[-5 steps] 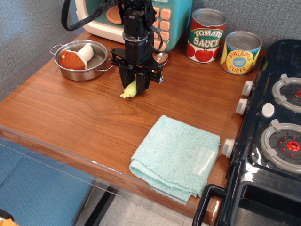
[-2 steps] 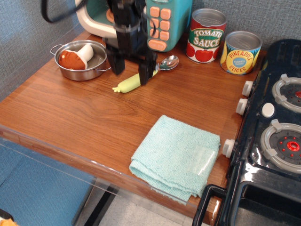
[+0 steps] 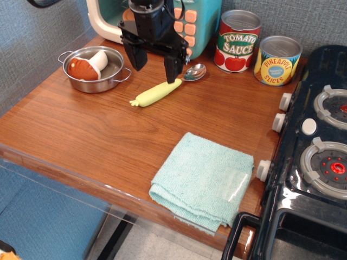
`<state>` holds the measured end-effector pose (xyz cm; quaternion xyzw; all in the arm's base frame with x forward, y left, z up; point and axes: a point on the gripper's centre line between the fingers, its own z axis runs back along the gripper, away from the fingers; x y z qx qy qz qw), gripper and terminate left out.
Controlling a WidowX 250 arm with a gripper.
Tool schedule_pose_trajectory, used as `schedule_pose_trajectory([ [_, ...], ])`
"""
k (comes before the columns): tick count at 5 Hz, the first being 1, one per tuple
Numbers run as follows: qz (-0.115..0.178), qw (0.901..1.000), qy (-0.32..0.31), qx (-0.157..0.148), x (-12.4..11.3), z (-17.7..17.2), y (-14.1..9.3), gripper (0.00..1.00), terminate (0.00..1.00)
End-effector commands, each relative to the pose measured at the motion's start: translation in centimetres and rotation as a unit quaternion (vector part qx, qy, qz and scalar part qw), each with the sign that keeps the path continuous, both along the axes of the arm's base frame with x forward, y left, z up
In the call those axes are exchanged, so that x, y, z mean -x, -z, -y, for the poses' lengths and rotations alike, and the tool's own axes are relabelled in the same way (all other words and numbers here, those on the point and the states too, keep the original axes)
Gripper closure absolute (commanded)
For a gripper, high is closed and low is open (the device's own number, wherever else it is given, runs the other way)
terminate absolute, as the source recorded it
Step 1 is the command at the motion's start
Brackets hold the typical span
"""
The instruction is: Put the spoon to the right of the pot.
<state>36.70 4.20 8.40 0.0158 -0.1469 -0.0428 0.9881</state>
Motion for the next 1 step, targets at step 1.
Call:
schedule_pose_trajectory([
  [1, 0.029, 0.9996, 0.002, -0.005, 0.74, -0.31, -2.07, 0.0, 1.0],
])
